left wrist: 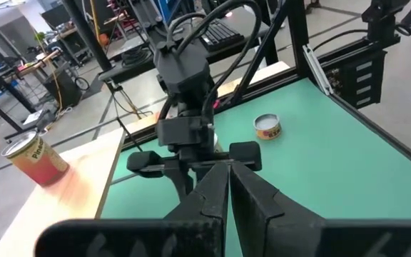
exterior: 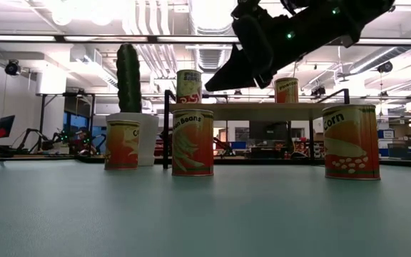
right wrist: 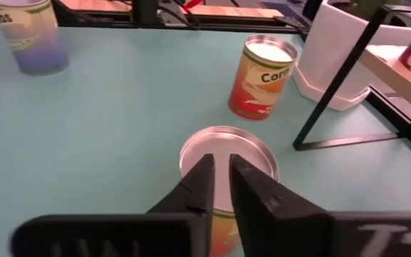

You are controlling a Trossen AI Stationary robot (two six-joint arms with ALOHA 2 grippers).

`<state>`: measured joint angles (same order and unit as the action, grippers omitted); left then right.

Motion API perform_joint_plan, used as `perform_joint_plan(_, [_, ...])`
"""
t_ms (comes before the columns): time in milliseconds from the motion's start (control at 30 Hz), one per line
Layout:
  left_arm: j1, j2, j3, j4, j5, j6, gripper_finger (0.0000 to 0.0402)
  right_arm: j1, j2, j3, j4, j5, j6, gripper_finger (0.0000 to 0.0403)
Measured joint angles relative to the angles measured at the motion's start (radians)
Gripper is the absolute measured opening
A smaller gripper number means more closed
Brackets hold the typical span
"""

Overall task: Pick and place cans onto a shelf
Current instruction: Put the canned beans on the shelf

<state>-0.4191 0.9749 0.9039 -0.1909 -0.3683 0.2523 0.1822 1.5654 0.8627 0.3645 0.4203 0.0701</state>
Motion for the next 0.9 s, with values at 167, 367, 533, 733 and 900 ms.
perform_joint_plan(167, [0.000,0.000,0.000,-0.001,0.000,0.000,0.0000,-0.001,0.000,0.000,-0.011,0.000,0.007,0.0102])
perform_joint_plan(367, [0.000,0.001,0.000,-0.002,0.000,0.000,0.0000,-0.002,0.002,0.000,-0.015,0.002,0.010,0.0214])
perform_joint_plan(533, [0.000,0.001,0.000,-0.003,0.000,0.000,0.0000,-0.004,0.029,0.000,-0.012,0.025,0.034,0.0307])
perform_joint_plan(733, [0.000,0.002,0.000,-0.008,0.000,0.000,0.0000,-0.006,0.070,0.012,-0.008,0.028,0.018,0.0377])
perform_joint_plan(900, [0.000,0.002,0.000,-0.010,-0.014,0.000,0.0000,-0.014,0.074,0.033,-0.007,0.027,-0.002,0.0381])
